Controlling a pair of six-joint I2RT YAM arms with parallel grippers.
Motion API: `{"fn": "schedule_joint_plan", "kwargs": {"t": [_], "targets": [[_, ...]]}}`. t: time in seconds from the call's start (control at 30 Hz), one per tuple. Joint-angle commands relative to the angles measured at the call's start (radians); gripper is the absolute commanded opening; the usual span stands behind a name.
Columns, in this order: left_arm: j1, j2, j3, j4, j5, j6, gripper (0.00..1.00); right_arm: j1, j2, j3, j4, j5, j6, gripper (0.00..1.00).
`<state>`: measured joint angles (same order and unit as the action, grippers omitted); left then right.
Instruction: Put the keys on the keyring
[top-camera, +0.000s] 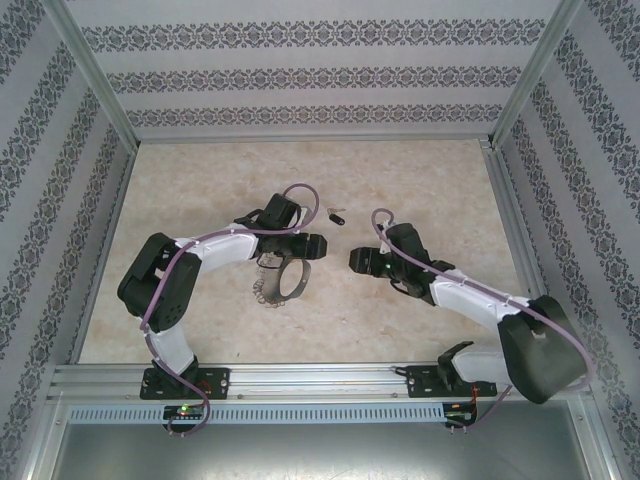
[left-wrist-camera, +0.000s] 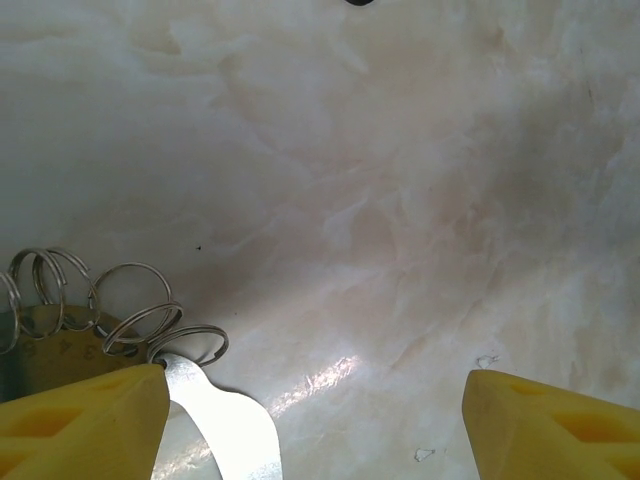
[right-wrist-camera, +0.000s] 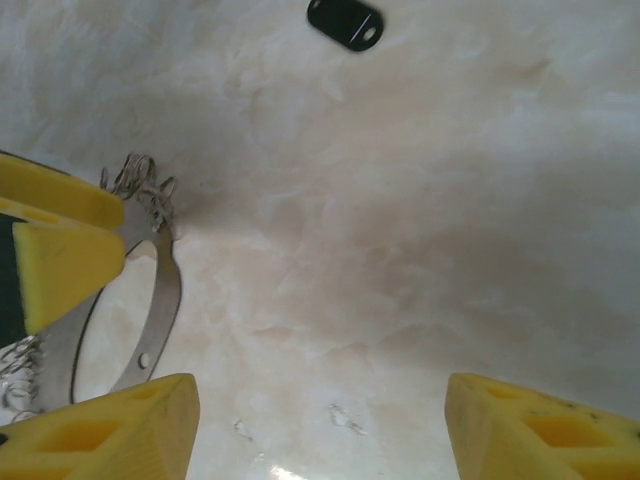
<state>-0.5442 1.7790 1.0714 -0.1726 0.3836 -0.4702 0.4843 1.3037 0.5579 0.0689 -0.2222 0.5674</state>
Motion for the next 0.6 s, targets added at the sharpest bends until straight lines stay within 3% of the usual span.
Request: {"fn": "schedule_joint_plan", "kwargs": {"t": [0.0, 0.27, 0.57], "targets": [[-0.014, -0.024, -0.013, 0.006, -0.036, 0.031, 0.76, 0.02, 0.063, 0.066, 0.05, -0.109, -0.031, 0.63], [0.004, -0.175, -0.055, 0.026, -0.128, 0.006, 0.79, 0.077, 0.302, 0.217, 0.097, -0.184, -0.049, 0.52], [0.075, -0.305, -0.094, -0.03, -0.21, -0.01, 0.85, 0.114, 0.543, 0.384, 0.127, -0.225, -0.038, 0.48]]}}
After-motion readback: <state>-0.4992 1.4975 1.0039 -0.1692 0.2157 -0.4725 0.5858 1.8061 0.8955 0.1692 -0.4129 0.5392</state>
